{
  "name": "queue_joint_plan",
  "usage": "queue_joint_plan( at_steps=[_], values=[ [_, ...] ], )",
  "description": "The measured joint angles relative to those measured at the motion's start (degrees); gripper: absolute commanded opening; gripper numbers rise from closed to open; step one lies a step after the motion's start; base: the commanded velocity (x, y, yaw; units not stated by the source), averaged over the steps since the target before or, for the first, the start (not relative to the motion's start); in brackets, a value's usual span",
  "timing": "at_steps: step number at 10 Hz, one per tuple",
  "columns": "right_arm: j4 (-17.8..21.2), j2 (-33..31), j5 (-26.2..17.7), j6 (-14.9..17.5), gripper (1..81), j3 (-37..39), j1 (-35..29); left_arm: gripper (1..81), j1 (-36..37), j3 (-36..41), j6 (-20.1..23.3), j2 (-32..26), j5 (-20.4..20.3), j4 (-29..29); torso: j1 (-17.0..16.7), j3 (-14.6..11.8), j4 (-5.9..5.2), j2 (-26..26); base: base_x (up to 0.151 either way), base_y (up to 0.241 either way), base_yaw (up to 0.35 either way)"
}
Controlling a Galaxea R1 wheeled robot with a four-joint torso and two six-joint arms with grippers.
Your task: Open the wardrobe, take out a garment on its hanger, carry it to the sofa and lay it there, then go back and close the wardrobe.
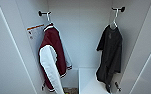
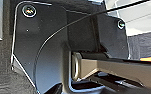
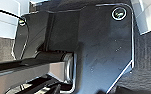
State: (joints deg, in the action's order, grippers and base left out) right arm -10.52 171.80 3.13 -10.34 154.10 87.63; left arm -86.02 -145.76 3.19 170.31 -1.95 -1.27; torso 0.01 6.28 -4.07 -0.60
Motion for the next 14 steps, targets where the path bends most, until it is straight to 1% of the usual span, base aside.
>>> queue_joint_plan(
  at_steps=[8, 14],
  values=[
    [0.0, 0.2, -1.0, 0.0, 81.1, -0.1, 0.2, 81.1, -0.4, 0.0, 0.0, 0.0, 0.1, 0.0, 0.0, 0.0, 0.0, 0.0, 0.088, 0.0, 0.0],
    [0.0, 0.4, -1.2, 0.0, 81.1, 0.0, 0.5, 81.1, -0.4, 0.0, 0.0, 0.0, 0.3, 0.0, 0.1, 0.0, 0.0, 0.0, 0.0, 0.0, 0.0]
  ],
)
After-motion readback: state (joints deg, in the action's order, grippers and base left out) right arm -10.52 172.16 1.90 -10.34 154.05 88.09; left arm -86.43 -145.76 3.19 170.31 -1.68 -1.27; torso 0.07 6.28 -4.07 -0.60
